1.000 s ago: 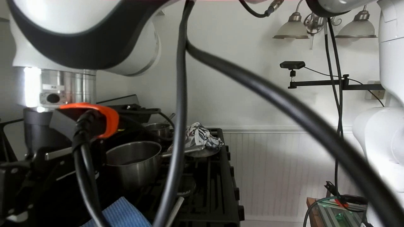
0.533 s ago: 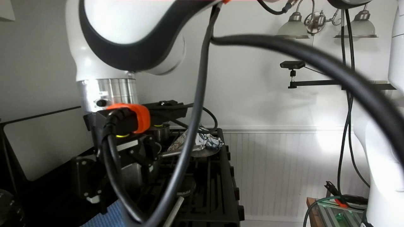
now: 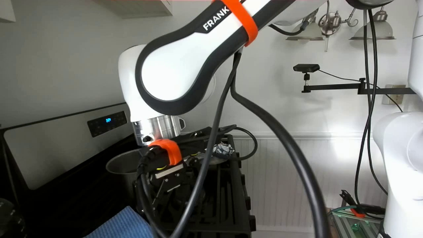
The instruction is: Pour the water out of the blue cup into the larger pot then whisk it
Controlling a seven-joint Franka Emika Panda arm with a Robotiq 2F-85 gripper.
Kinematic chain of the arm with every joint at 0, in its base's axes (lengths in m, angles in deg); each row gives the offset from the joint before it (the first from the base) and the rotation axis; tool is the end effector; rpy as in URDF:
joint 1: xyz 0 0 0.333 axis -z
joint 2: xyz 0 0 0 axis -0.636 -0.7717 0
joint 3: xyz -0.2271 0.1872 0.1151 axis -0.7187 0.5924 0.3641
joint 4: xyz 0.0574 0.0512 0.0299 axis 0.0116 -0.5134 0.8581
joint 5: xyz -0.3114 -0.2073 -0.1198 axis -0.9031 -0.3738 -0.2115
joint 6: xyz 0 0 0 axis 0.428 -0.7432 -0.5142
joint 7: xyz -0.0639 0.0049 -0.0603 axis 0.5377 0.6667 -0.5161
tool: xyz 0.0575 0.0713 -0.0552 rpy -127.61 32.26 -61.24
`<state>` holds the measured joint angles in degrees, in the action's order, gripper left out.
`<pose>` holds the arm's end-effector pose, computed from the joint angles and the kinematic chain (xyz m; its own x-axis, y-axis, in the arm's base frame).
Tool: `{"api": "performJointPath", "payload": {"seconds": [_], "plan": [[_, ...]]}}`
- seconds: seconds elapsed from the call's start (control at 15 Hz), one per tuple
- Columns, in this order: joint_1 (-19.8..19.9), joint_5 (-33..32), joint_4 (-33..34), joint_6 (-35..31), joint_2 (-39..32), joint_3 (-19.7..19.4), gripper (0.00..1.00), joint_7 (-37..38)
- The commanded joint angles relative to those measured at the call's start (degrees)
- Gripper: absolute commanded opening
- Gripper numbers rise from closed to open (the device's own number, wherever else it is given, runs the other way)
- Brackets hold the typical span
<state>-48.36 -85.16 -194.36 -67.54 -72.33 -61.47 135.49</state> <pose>0.5060 0.1324 0.3480 0.8215 -0.5535 -0.1369 -0.5438 -0.8328 0.1040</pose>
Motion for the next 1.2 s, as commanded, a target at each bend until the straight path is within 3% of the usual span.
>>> {"api": "performJointPath", "payload": {"seconds": [0.0,0.2,0.73,1.13], "plan": [[0.33,0.07,-0.04,0.12,0.06,0.25,1.00,0.36],[0.26,-1.44,1.27,1.67,-1.93,0.02,1.00,3.94],[-0.01,3.58,2.55,-0.03,-6.70,-0.40,1.00,14.38],[-0.14,5.25,3.65,-0.77,-8.18,-0.80,0.93,21.41]]}}
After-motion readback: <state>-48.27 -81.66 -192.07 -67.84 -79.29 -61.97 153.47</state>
